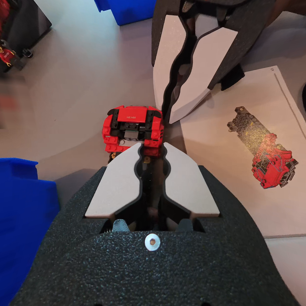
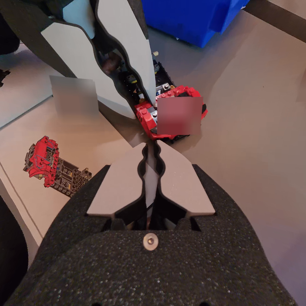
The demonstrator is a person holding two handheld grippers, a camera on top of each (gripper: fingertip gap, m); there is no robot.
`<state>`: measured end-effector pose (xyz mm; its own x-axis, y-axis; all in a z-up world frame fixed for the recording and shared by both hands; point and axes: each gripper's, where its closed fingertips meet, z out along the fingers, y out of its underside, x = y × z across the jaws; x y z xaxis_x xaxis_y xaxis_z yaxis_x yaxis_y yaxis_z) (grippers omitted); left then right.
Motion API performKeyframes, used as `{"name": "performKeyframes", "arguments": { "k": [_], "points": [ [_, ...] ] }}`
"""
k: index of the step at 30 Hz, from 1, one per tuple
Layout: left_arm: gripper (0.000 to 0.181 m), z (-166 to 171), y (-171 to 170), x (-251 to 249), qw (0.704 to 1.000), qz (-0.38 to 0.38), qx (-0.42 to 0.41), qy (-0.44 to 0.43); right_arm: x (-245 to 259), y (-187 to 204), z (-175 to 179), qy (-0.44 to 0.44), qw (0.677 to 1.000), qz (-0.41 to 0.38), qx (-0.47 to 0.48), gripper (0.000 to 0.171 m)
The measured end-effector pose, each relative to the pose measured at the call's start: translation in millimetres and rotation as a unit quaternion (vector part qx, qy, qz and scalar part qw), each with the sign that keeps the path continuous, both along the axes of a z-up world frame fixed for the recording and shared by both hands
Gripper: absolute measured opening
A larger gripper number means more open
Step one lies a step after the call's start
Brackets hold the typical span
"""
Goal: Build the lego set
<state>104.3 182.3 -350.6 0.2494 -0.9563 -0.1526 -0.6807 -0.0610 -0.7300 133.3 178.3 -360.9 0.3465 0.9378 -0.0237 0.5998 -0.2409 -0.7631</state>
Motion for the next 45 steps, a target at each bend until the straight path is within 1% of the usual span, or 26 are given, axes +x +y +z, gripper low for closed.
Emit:
{"name": "performKeyframes", "arguments": {
  "k": [14, 18, 20, 21, 23, 25, 26, 27, 29, 32, 35, 36, 37, 39, 41, 43, 45],
  "points": [
    [0.018, 0, 2, 0, 1.0, 0.007, -0.006, -0.01, -2, 1, -2, -0.006, 1.0, 0.0, -0.004, 0.007],
    [0.02, 1, 2, -2, 1.0, 0.006, -0.011, -0.006, 1, -4, 1, 0.0, 1.0, 0.012, -0.028, 0.019],
    [0.024, 7, 3, -5, 1.0, 0.008, 0.0, -0.006, 7, -3, 6, 0.002, 1.0, 0.011, -0.024, 0.035],
    [0.025, 11, 4, -8, 1.0, 0.011, 0.006, -0.006, 9, -3, 9, 0.005, 1.0, 0.011, -0.022, 0.048],
    [0.027, 22, 5, -13, 1.0, 0.018, 0.015, -0.008, 10, 1, 14, 0.006, 1.0, 0.009, -0.014, 0.085],
    [0.027, 40, 4, -16, 0.999, 0.023, 0.024, -0.022, 6, 6, 18, -0.003, 1.0, 0.022, -0.001, 0.112],
    [0.028, 50, 3, -17, 0.999, 0.027, 0.031, -0.031, 2, 9, 19, -0.011, 0.999, 0.036, 0.007, 0.119],
    [0.029, 62, 2, -19, 0.998, 0.033, 0.038, -0.04, -2, 13, 20, -0.02, 0.998, 0.051, 0.016, 0.122],
    [0.028, 91, 1, -24, 0.995, 0.052, 0.057, -0.063, -12, 22, 20, -0.025, 0.996, 0.083, 0.019, 0.12],
    [0.028, 140, -6, -39, 0.987, 0.097, 0.08, -0.099, -25, 33, 20, -0.001, 0.991, 0.133, -0.002, 0.096],
    [0.028, 183, -28, -61, 0.975, 0.142, 0.096, -0.143, -31, 35, 16, 0.015, 0.986, 0.168, -0.011, 0.083],
    [0.028, 194, -39, -69, 0.971, 0.154, 0.103, -0.154, -31, 32, 15, 0.013, 0.985, 0.173, -0.015, 0.076],
    [0.028, 202, -50, -77, 0.966, 0.166, 0.111, -0.162, -32, 32, 14, 0.011, 0.986, 0.164, -0.014, 0.075],
    [0.028, 210, -77, -95, 0.959, 0.192, 0.129, -0.167, -30, 32, 14, -0.003, 0.993, 0.121, -0.015, 0.075],
    [0.028, 206, -105, -112, 0.952, 0.223, 0.14, -0.158, -28, 34, 14, -0.016, 0.998, 0.058, -0.016, 0.075],
    [0.028, 196, -135, -126, 0.946, 0.25, 0.142, -0.151, -27, 34, 14, -0.026, 1.0, -0.005, -0.016, 0.075],
    [0.03, 177, -164, -141, 0.942, 0.276, 0.132, -0.138, -23, 28, 23, -0.029, 0.999, -0.039, 0.009, 0.086]
  ]
}}
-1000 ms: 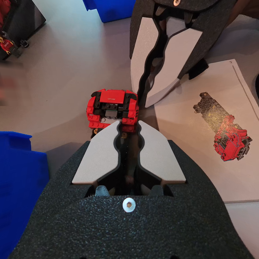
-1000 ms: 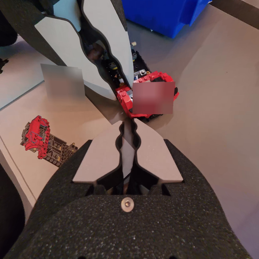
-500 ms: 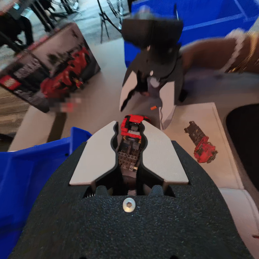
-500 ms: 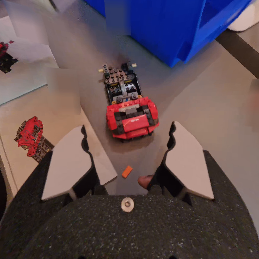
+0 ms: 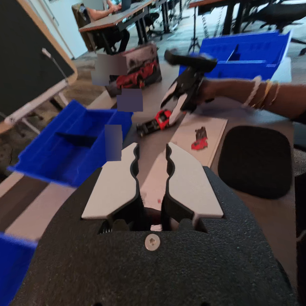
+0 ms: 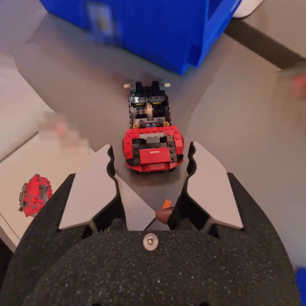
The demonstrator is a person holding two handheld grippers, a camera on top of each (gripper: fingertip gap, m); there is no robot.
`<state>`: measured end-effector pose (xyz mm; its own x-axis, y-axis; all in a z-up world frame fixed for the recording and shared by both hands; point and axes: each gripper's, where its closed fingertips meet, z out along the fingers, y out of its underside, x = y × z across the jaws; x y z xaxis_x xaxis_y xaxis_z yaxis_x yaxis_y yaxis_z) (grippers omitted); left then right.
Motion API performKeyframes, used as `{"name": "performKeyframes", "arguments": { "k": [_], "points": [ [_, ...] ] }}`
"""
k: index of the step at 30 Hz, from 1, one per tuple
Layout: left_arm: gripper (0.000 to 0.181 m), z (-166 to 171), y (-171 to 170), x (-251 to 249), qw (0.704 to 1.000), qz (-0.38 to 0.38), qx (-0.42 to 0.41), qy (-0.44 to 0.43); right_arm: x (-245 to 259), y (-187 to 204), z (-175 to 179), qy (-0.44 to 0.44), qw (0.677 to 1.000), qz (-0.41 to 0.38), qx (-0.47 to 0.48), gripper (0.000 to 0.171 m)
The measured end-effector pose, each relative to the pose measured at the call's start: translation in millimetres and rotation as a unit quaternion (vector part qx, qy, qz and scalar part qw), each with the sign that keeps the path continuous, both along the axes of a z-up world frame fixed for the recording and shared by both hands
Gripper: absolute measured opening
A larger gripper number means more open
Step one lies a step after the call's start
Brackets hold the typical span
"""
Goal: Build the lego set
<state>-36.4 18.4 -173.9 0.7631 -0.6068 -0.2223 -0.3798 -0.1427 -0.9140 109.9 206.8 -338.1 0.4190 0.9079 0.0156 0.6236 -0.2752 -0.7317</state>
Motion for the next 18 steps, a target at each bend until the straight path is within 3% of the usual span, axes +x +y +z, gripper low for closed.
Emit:
{"name": "performKeyframes", "arguments": {
  "k": [3, 5, 7, 9, 11, 13, 15, 16, 17, 18],
  "points": [
    [0.042, -36, -38, -30, 0.998, 0.056, -0.029, 0.016, 2, -24, 33, 0.049, 0.997, -0.036, 0.04, 0.091],
    [0.065, -60, -60, -37, 0.995, 0.074, -0.061, -0.016, -12, -62, 59, 0.128, 0.991, 0.003, 0.047, 0.094],
    [0.077, -83, -75, -32, 0.992, 0.067, -0.088, -0.057, -30, -101, 77, 0.211, 0.975, 0.047, 0.045, 0.116],
    [0.085, -99, -82, -23, 0.991, 0.057, -0.092, -0.08, -44, -132, 78, 0.256, 0.962, 0.082, 0.045, 0.132],
    [0.086, -113, -84, -9, 0.99, 0.038, -0.102, -0.087, -50, -144, 66, 0.25, 0.963, 0.082, 0.065, 0.136],
    [0.076, -124, -84, 3, 0.992, 0.017, -0.11, -0.063, -50, -144, 59, 0.23, 0.965, 0.07, 0.107, 0.116],
    [0.039, -130, -79, 9, 0.994, 0.006, -0.105, -0.02, -47, -142, 70, 0.247, 0.954, 0.061, 0.155, 0.06],
    [0.006, -130, -74, 12, 0.995, -0.002, -0.096, -0.003, -44, -139, 74, 0.26, 0.949, 0.052, 0.173, 0.03],
    [0.0, -129, -70, 16, 0.996, -0.013, -0.092, 0.01, -42, -136, 74, 0.265, 0.947, 0.048, 0.178, 0.003],
    [0.0, -129, -65, 19, 0.995, -0.026, -0.094, 0.021, -41, -135, 72, 0.265, 0.948, 0.048, 0.17, 0.001]
  ]
}}
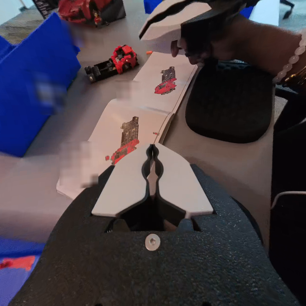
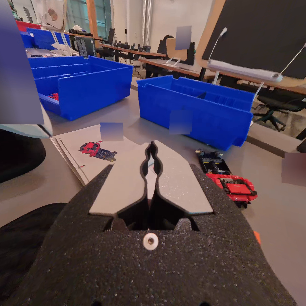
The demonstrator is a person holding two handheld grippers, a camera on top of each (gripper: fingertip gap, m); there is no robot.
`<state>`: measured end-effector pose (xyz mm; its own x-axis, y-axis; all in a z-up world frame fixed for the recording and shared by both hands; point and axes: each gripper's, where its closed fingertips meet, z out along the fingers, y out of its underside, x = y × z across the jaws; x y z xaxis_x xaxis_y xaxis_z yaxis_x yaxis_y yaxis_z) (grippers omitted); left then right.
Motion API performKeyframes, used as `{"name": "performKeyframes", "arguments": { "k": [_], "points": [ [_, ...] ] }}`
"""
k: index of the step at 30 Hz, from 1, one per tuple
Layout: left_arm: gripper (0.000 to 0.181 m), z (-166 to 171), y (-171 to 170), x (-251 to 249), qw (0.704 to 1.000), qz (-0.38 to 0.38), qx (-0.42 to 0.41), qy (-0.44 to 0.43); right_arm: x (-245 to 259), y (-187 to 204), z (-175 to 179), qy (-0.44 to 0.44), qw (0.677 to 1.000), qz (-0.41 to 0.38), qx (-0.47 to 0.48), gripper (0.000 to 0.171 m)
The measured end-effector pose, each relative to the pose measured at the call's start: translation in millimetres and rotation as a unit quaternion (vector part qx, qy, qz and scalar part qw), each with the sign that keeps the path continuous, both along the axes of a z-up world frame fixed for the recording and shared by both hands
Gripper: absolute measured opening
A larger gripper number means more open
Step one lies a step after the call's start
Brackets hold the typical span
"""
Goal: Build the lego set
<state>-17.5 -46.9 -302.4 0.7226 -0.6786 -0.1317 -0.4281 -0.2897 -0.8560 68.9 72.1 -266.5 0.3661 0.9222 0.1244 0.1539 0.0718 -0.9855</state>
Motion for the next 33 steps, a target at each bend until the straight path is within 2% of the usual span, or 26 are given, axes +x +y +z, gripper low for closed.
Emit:
{"name": "performKeyframes", "arguments": {
  "k": [4, 7, 10, 13, 16, 20, 27, 33],
  "points": [
    [0.001, 3, 33, 11, 0.998, -0.028, 0.003, 0.057, 3, 7, -2, 0.012, 0.999, -0.008, -0.03, 0.001],
    [0.01, 3, 57, 37, 0.996, -0.062, 0.009, 0.07, 7, 12, -1, 0.031, 0.998, -0.011, -0.048, 0.005],
    [0.009, -14, 79, 51, 0.993, -0.065, 0.01, 0.094, 16, 21, 4, 0.064, 0.996, -0.035, -0.059, 0.007],
    [0.0, -54, 73, 35, 0.984, -0.065, -0.033, 0.162, 33, 33, 12, 0.113, 0.987, -0.081, -0.074, 0.008],
    [0.0, -56, 69, 29, 0.99, -0.064, -0.028, 0.125, 51, 44, 17, 0.158, 0.975, -0.122, -0.092, 0.01],
    [0.0, -56, 68, 26, 0.991, -0.06, -0.061, 0.101, 58, 48, 17, 0.191, 0.967, -0.112, -0.127, 0.012],
    [0.001, -56, 69, 26, 0.991, -0.062, -0.051, 0.104, 50, 51, -2, 0.142, 0.971, -0.096, -0.168, 0.016],
    [0.002, -56, 69, 26, 0.992, -0.063, -0.048, 0.102, 35, 44, -20, 0.043, 0.986, -0.083, -0.135, 0.016]
  ]
}}
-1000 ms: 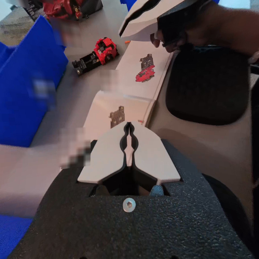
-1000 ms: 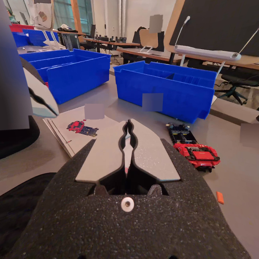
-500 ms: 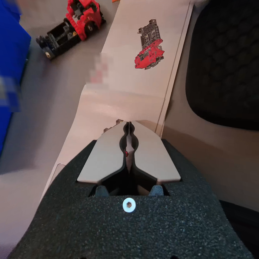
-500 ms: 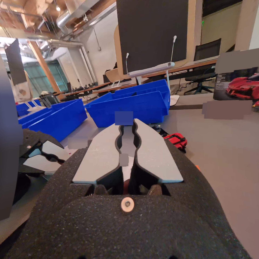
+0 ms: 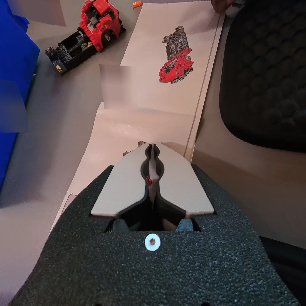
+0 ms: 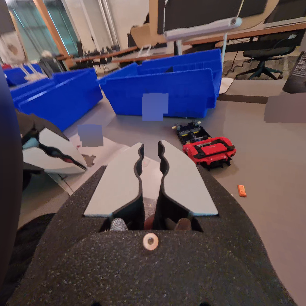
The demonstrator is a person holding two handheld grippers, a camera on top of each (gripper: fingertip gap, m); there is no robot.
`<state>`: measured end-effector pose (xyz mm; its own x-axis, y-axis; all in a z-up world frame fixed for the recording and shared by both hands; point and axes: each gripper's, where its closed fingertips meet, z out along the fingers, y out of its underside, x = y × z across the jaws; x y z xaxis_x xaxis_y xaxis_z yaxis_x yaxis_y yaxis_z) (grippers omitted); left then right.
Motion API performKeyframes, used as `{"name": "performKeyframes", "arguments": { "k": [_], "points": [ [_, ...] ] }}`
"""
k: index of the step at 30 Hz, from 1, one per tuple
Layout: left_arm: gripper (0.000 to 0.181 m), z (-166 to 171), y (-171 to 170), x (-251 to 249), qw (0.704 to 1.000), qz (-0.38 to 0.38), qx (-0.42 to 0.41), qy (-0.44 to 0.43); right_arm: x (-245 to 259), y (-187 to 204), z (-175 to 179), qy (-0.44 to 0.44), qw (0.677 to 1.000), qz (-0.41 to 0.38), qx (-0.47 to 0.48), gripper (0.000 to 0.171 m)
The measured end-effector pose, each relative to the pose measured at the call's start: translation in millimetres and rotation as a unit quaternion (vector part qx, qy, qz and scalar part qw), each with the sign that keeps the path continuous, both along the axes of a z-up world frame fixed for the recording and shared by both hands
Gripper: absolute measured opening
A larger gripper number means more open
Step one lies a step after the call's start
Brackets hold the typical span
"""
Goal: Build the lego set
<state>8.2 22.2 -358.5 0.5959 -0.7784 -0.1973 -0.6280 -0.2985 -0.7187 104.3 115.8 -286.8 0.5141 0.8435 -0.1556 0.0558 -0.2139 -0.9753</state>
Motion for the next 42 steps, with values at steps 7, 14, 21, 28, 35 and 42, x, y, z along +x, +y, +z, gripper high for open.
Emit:
{"name": "performKeyframes", "arguments": {
  "k": [7, 14, 21, 28, 35, 42],
  "points": [
    [0.002, 0, 0, 0, 1.0, -0.002, 0.0, -0.003, -13, -12, -10, -0.061, 0.997, 0.037, 0.025, 0.016],
    [0.002, 0, 0, 0, 1.0, -0.003, -0.002, -0.006, -13, -11, -11, -0.058, 0.997, 0.04, 0.016, 0.016],
    [0.002, 0, 0, 0, 1.0, -0.005, -0.005, -0.01, -15, -14, -13, -0.07, 0.996, 0.05, 0.018, 0.017],
    [0.002, 0, 1, 0, 1.0, -0.011, 0.007, -0.002, -20, -19, -18, -0.092, 0.993, 0.066, 0.027, 0.017],
    [0.015, 5, 5, -5, 1.0, 0.006, 0.01, -0.006, -24, -21, -25, -0.118, 0.99, 0.077, 0.011, 0.031],
    [0.033, 114, -29, -55, 0.998, 0.062, 0.015, -0.018, -76, -54, 41, -0.098, 0.974, 0.204, -0.005, 0.049]
  ]
}}
